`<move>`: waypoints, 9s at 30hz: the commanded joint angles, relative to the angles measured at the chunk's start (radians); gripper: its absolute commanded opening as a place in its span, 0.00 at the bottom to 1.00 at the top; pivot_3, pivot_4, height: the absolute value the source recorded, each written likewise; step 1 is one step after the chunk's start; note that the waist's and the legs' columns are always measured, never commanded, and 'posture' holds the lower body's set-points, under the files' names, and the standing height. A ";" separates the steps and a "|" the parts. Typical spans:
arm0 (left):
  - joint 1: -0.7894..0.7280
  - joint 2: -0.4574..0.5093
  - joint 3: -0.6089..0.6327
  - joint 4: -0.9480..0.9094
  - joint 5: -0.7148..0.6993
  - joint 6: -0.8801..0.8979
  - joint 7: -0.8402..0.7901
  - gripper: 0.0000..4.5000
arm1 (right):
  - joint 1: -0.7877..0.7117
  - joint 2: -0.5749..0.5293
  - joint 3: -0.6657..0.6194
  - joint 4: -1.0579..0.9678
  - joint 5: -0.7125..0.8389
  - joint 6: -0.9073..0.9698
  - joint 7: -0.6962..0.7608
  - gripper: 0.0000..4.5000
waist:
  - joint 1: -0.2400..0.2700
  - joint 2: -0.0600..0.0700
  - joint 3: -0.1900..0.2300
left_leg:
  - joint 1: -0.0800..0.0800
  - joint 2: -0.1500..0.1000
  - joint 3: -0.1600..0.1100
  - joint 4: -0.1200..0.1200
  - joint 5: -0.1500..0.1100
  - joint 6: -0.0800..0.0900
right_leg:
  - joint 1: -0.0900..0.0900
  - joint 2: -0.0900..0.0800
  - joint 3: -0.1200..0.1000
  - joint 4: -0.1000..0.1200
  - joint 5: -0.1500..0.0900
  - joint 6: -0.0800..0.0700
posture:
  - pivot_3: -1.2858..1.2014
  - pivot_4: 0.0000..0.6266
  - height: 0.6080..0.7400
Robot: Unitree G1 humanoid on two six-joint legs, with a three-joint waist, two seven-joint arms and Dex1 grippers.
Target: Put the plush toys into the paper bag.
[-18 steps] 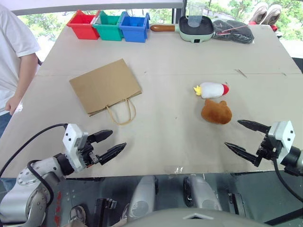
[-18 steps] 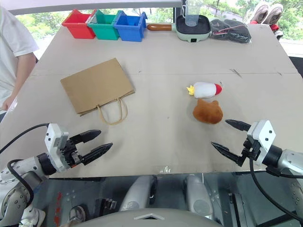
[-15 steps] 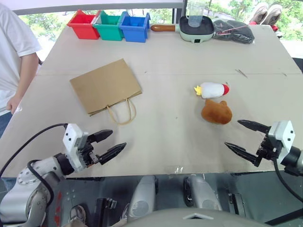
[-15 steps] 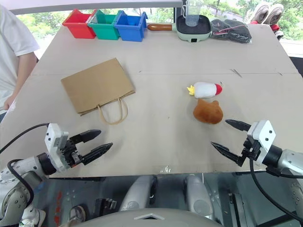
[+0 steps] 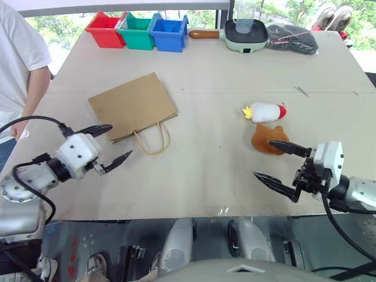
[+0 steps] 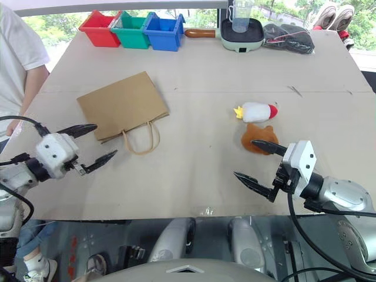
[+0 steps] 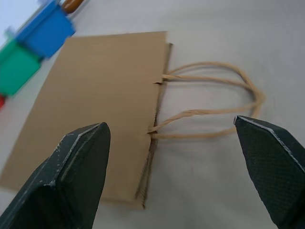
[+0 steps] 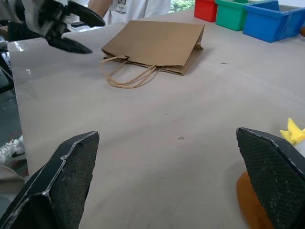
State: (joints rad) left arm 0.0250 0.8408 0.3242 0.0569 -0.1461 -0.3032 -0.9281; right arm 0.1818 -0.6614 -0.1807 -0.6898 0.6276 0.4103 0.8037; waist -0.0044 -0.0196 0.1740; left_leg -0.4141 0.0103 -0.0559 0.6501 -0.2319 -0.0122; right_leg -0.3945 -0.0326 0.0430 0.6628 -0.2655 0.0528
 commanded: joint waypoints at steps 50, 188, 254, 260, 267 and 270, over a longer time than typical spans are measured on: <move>-0.492 -0.298 -0.046 -0.367 -0.602 0.672 0.353 0.00 | -0.766 0.671 0.585 1.160 -0.585 -0.234 -0.204 0.02 | -0.039 -0.003 -0.002 | 0.006 0.000 -0.005 0.003 0.001 -0.001 | -0.001 0.005 0.000 0.016 0.000 -0.001 | 0.52 0.24 1.00; -0.361 -0.433 -0.162 -0.496 -0.647 0.698 0.228 0.00 | -0.964 0.506 0.574 0.828 -0.405 0.104 0.047 0.91 | -0.029 0.000 0.002 | -0.001 -0.002 -0.006 0.001 0.001 -0.002 | -0.004 0.001 -0.002 0.009 0.000 0.000 | 0.52 0.24 1.00; -0.298 -0.439 0.017 -0.506 -0.667 0.718 0.461 0.00 | -0.940 0.179 0.435 0.938 -0.647 0.260 -0.259 0.82 | -0.034 0.000 0.003 | -0.001 -0.002 -0.003 -0.001 0.001 -0.001 | -0.005 0.001 -0.001 0.009 0.000 0.000 | 0.52 0.24 1.00; -0.284 -0.456 0.042 -0.522 -0.733 0.722 0.473 0.00 | -0.922 0.170 0.440 0.921 -0.646 0.230 -0.198 0.19 | -0.033 -0.001 0.002 | 0.000 -0.002 -0.003 0.000 0.001 -0.001 | -0.005 0.001 -0.001 0.010 0.000 0.000 | 0.52 0.24 1.00; -0.252 -0.471 0.084 -0.486 -0.832 0.744 0.497 0.00 | -0.868 0.188 0.404 0.629 -0.494 0.052 -0.007 0.01 | -0.036 0.000 0.003 | 0.000 -0.002 -0.003 0.000 0.001 -0.001 | -0.004 0.001 -0.001 0.009 0.000 0.000 | 0.52 0.24 1.00; -0.259 -0.461 0.088 -0.472 -0.849 0.751 0.489 0.00 | -0.895 0.273 0.450 0.526 -0.458 0.095 -0.002 0.01 | -0.040 0.000 0.003 | 0.000 0.000 -0.005 0.000 0.001 -0.001 | -0.005 0.002 0.000 0.010 0.000 0.000 | 0.52 0.24 1.00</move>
State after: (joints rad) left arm -0.2256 0.3654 0.3920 -0.4011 -0.9671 0.4506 -0.4316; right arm -0.6735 -0.4206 0.2522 -0.0766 0.1360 0.4978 0.7938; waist -0.0446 -0.0196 0.1770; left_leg -0.4141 0.0102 -0.0615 0.6497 -0.2312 -0.0137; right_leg -0.3995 -0.0299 0.0425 0.6731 -0.2653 0.0525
